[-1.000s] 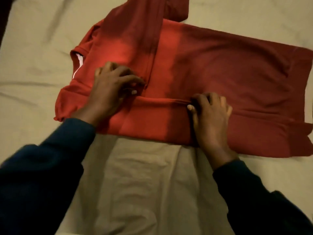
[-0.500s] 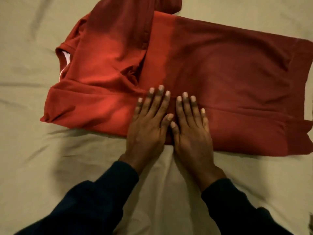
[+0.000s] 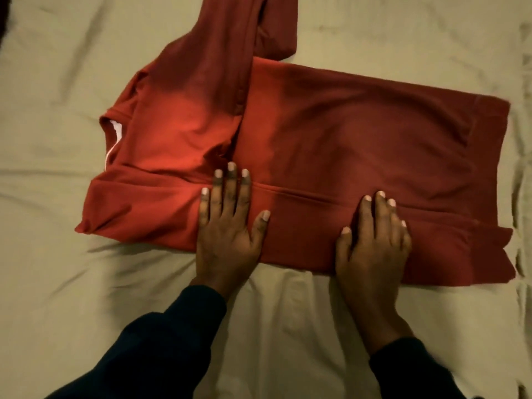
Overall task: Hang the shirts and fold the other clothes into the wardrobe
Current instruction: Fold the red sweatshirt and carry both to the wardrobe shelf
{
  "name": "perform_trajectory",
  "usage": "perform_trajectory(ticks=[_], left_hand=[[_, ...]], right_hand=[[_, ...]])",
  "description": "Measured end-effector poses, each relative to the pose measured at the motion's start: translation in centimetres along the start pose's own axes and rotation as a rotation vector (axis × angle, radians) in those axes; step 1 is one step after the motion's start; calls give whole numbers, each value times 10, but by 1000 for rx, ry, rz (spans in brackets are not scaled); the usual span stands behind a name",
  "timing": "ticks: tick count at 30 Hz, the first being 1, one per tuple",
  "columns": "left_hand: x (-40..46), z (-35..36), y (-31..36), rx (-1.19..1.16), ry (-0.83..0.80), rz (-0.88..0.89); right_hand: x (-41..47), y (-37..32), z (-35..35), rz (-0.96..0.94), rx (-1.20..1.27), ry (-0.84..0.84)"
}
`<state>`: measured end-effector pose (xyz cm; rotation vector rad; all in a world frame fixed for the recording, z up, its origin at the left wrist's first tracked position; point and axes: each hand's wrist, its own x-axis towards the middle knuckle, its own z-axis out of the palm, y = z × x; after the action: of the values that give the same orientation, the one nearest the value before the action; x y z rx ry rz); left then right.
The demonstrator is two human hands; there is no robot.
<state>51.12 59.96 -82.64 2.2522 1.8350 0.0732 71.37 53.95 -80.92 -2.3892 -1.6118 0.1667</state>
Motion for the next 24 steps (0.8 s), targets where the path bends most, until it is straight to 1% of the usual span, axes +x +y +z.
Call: perform_trajectory(ticks=[1,2,3,4,6,8,10,14,18,24], left_hand=[[0,-2,0,-21,-5,10],[0,-6,0,-56,-3,16],[0,-11,0,-92,13,10],[2,-16,-2,-110,48,-7],[7,-21,-14,-82,152,-118],[17,-19,-27,-39,193,-289],[21,-10,-31,17,159,-352],[21,8,-33,50,173,-326],[22,16,-36,62,211,-338],[25,22,-38,47,210,-329]], right_hand=[[9,-13,-4,-25,87,73],[22,-28,-4,-43,248,115],[38,-47,-2,-42,465,98],[57,-68,1,-12,691,28],[96,-113,5,154,1093,-162],[137,-149,15,321,1365,-329],[179,-172,23,389,1439,-380],[238,-199,25,474,1485,-341],[251,-213,29,458,1478,-419],[251,-219,37,485,1536,-416]])
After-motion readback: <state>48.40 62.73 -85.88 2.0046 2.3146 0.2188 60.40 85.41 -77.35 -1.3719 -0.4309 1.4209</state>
